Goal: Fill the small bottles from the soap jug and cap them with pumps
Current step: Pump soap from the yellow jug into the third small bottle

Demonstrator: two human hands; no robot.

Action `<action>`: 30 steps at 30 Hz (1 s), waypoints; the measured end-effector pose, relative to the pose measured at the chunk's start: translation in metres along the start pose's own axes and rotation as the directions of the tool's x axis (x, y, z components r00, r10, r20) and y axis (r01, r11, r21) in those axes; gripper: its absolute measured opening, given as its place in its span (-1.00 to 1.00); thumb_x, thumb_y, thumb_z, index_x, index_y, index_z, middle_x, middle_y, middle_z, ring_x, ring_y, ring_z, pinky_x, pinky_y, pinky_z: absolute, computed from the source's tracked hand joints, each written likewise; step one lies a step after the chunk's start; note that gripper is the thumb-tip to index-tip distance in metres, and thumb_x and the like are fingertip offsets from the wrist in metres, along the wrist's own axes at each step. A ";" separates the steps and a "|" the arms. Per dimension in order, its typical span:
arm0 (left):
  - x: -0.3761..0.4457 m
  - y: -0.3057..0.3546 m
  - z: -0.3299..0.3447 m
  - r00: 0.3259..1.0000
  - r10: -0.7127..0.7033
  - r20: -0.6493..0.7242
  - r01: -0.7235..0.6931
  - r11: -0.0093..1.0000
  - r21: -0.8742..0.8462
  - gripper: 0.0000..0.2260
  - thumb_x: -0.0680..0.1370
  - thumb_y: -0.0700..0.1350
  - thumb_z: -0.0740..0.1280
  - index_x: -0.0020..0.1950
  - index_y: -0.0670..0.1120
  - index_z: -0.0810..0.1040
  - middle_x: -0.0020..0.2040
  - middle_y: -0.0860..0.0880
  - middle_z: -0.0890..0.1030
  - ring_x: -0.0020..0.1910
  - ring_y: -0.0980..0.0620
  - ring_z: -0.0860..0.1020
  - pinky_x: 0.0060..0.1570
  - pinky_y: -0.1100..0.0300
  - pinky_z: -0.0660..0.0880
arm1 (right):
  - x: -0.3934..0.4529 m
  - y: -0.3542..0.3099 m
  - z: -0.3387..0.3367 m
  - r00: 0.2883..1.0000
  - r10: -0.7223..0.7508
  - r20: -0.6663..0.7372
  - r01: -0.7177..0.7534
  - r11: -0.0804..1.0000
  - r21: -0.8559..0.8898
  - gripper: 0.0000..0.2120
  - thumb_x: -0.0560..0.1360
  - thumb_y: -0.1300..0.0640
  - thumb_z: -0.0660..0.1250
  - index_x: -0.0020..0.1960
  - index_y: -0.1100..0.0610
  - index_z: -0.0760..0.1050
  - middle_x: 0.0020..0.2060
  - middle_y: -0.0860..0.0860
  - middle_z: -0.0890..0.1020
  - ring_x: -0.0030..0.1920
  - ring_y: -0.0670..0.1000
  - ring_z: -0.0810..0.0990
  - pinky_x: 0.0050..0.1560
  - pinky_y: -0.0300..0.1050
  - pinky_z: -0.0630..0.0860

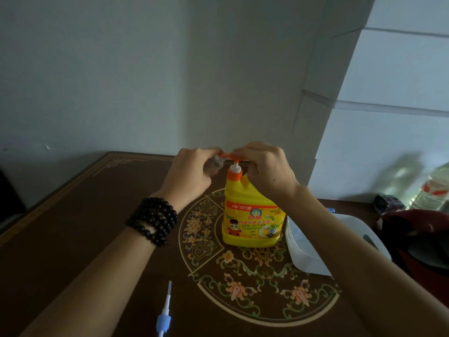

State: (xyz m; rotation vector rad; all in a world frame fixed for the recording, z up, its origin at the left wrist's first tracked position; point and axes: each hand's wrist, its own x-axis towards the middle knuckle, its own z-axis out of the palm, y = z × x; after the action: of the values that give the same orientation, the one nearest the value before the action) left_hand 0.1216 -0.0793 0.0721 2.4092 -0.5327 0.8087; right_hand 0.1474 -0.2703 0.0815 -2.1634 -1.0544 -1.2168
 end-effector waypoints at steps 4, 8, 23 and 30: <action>-0.005 -0.006 0.011 1.000 0.010 0.006 -0.010 1.000 0.007 -0.80 0.53 -0.25 0.45 0.08 0.00 0.67 -0.11 0.04 0.74 -0.07 0.08 0.69 -0.06 0.13 0.64 | -0.014 -0.001 0.018 0.996 0.078 -0.032 -0.079 0.996 -0.031 -0.70 0.44 0.28 0.14 -0.15 0.25 0.66 -0.24 0.11 0.66 -0.23 0.15 0.62 -0.32 0.01 0.56; -0.012 -0.009 0.018 1.000 0.011 0.006 -0.011 1.000 -0.016 -0.81 0.53 -0.26 0.44 0.05 0.00 0.66 -0.11 0.08 0.71 -0.09 0.12 0.67 -0.09 0.06 0.65 | -0.020 -0.001 0.021 0.995 0.086 -0.046 -0.086 0.996 0.008 -0.64 0.38 0.31 0.09 -0.14 0.25 0.68 -0.23 0.11 0.67 -0.23 0.15 0.62 -0.29 -0.06 0.54; 0.000 -0.003 0.005 1.000 0.011 -0.001 -0.011 0.999 0.039 -0.85 0.55 -0.24 0.43 0.03 0.00 0.65 -0.17 0.07 0.71 -0.15 0.09 0.67 -0.18 0.24 0.54 | -0.004 -0.004 0.005 0.996 0.080 -0.029 -0.080 0.997 0.002 -0.64 0.45 0.16 0.13 -0.09 0.24 0.70 -0.16 0.09 0.73 -0.17 0.11 0.70 -0.21 -0.08 0.62; -0.011 -0.007 0.017 1.000 0.025 -0.007 -0.025 0.999 0.031 -0.71 0.51 -0.27 0.44 0.17 0.03 0.66 0.04 0.07 0.74 0.07 0.03 0.68 0.01 0.05 0.62 | -0.022 -0.006 0.017 0.990 0.123 -0.066 -0.123 0.992 -0.005 -0.62 0.38 0.29 0.12 -0.07 0.22 0.71 -0.12 0.07 0.74 -0.11 0.09 0.71 -0.17 -0.07 0.62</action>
State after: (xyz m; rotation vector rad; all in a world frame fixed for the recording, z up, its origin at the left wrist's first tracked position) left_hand 0.1243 -0.0823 0.0512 2.4307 -0.5521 0.8421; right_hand 0.1444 -0.2639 0.0534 -2.1457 -0.8766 -1.2286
